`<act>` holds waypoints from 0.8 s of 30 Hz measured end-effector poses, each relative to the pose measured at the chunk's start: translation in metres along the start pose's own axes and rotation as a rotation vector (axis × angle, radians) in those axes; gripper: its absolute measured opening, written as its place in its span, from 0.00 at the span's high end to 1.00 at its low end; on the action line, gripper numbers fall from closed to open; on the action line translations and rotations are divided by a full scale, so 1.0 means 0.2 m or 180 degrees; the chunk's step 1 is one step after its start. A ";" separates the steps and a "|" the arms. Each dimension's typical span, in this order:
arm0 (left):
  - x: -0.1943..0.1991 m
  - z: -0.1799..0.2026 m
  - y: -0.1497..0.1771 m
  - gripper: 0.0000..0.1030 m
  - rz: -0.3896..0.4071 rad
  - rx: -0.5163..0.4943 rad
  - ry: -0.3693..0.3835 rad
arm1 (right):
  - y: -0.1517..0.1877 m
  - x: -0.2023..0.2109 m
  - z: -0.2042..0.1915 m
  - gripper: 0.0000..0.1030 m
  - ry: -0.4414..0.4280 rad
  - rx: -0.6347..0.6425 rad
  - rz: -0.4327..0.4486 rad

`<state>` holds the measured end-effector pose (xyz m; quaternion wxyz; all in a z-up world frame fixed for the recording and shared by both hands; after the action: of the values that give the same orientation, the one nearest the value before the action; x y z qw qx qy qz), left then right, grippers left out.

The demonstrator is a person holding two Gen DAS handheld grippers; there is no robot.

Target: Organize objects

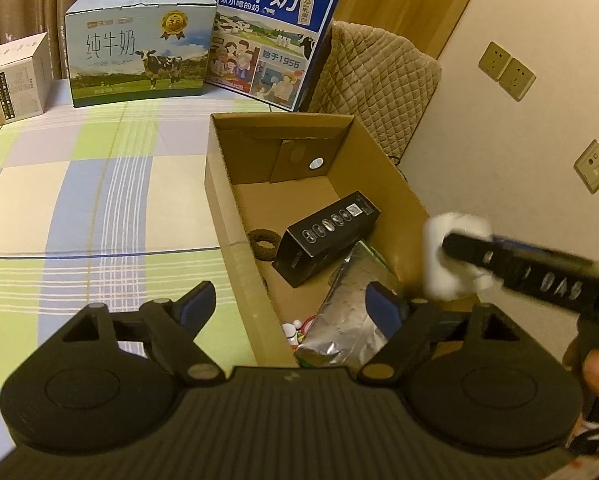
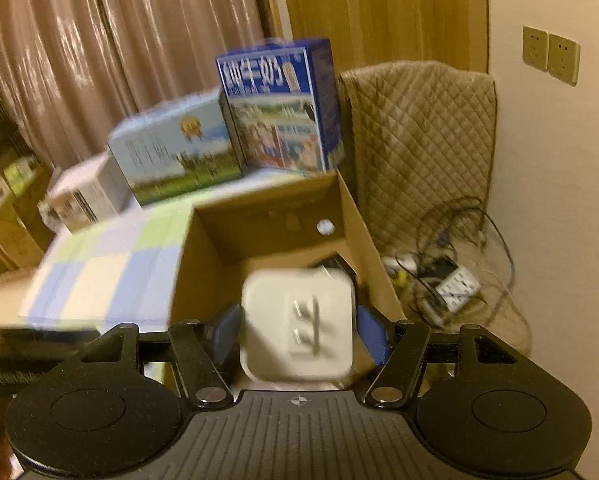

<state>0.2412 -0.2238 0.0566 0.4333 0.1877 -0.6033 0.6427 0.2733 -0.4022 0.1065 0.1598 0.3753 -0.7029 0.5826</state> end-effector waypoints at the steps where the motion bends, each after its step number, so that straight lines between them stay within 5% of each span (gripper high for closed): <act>1: 0.00 -0.01 0.00 0.18 0.0001 0.0000 -0.0011 | -0.01 0.01 0.00 0.31 -0.0037 -0.0032 0.0046; 3: 0.01 -0.02 0.02 0.16 0.0004 0.0001 -0.0038 | -0.02 0.03 0.01 0.22 -0.0030 -0.0084 0.0149; 16: 0.08 -0.04 0.15 0.04 0.0088 -0.0055 -0.0213 | 0.05 0.10 0.10 0.22 0.0072 -0.0292 0.0078; 24: 0.20 0.00 0.25 0.01 0.0195 -0.0149 -0.0329 | 0.17 0.21 0.02 0.22 0.0172 -0.0071 -0.0010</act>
<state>0.1796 -0.2048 0.0562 0.3859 0.1919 -0.6452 0.6308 0.2211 -0.4192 0.1096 0.1839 0.3588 -0.7042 0.5845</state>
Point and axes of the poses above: each gripper's, at about its wrist camera, not at the fingertips, and x roughly against the way its jaws point, z to its right, y to its underside, the point moved 2 cm from there along -x, roughly the way its jaws point, and after that the axes turned 6 degrees about -x, right-handed, at the moved point
